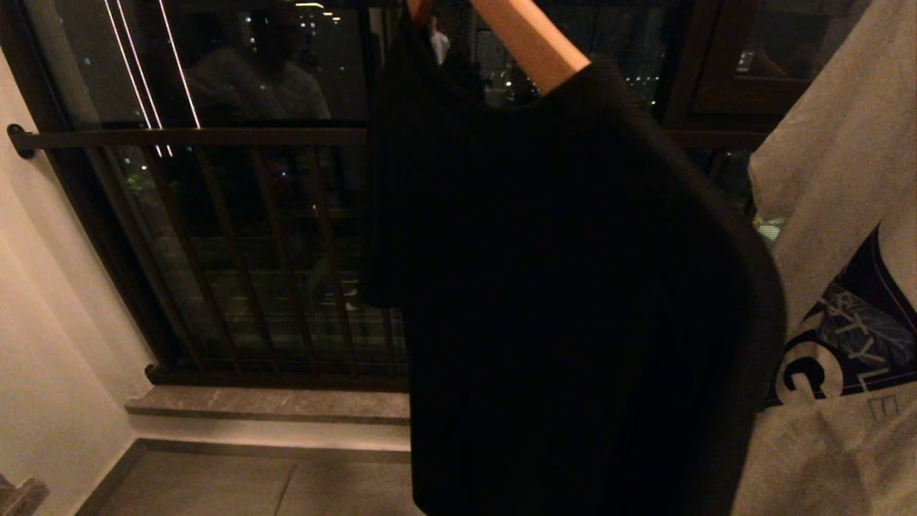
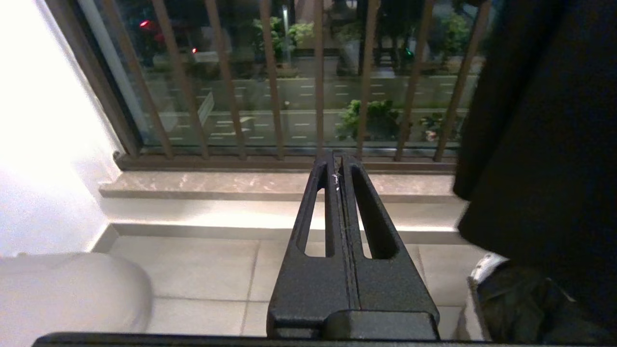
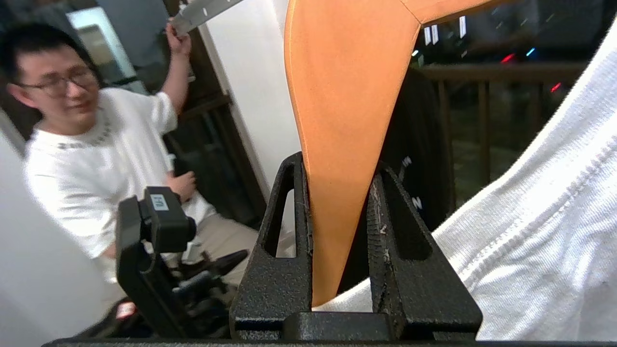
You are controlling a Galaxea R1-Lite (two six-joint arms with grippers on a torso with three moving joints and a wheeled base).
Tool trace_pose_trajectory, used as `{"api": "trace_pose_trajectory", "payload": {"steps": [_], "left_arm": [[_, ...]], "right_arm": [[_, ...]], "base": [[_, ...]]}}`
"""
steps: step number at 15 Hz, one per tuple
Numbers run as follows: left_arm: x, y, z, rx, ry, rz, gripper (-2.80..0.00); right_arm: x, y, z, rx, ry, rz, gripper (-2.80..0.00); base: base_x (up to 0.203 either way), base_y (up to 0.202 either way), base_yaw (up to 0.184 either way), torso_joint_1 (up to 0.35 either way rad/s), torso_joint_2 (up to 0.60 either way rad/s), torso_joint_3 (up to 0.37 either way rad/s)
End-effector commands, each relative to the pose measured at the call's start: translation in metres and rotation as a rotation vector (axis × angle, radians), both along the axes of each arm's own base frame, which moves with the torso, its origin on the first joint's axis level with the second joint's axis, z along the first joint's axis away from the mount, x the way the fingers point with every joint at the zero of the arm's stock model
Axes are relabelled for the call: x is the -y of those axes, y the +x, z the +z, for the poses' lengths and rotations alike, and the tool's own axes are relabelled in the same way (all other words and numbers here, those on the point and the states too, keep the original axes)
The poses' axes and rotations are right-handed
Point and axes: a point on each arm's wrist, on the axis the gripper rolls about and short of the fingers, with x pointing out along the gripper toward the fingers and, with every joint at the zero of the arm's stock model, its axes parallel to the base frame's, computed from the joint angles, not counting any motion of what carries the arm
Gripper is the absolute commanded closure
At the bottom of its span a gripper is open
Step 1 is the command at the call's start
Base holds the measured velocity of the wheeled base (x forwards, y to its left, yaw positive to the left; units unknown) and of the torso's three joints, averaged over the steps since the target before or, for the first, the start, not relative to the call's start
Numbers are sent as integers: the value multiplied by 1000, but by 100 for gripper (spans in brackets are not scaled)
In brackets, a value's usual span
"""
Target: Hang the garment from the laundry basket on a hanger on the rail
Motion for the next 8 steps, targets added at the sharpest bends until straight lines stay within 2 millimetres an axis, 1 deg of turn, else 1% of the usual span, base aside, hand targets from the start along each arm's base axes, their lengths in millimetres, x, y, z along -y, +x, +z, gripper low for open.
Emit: {"api": "trace_pose_trajectory", "payload": {"steps": [1, 2, 5, 7, 8], "left_arm": [[0, 0, 0, -1, -2, 1, 0], [0, 0, 0, -1, -2, 1, 0], [0, 0, 0, -2, -3, 0, 0], [0, 0, 0, -2, -3, 0, 0], [0, 0, 0, 0, -5, 0, 0]], "right_arm": [[-6, 11, 0, -43, -4, 26, 0], [-10, 19, 0, -67, -5, 56, 0], [-23, 46, 4, -77, -17, 138, 0], [-25, 63, 6, -77, -40, 161, 0], [-21, 71, 6, -84, -50, 155, 0]], "base": [[0, -149, 3, 5, 5, -5], [0, -94, 0, -7, -2, 2], [0, 0, 0, 0, 0, 0], [0, 0, 0, 0, 0, 0], [0, 0, 0, 0, 0, 0]]}}
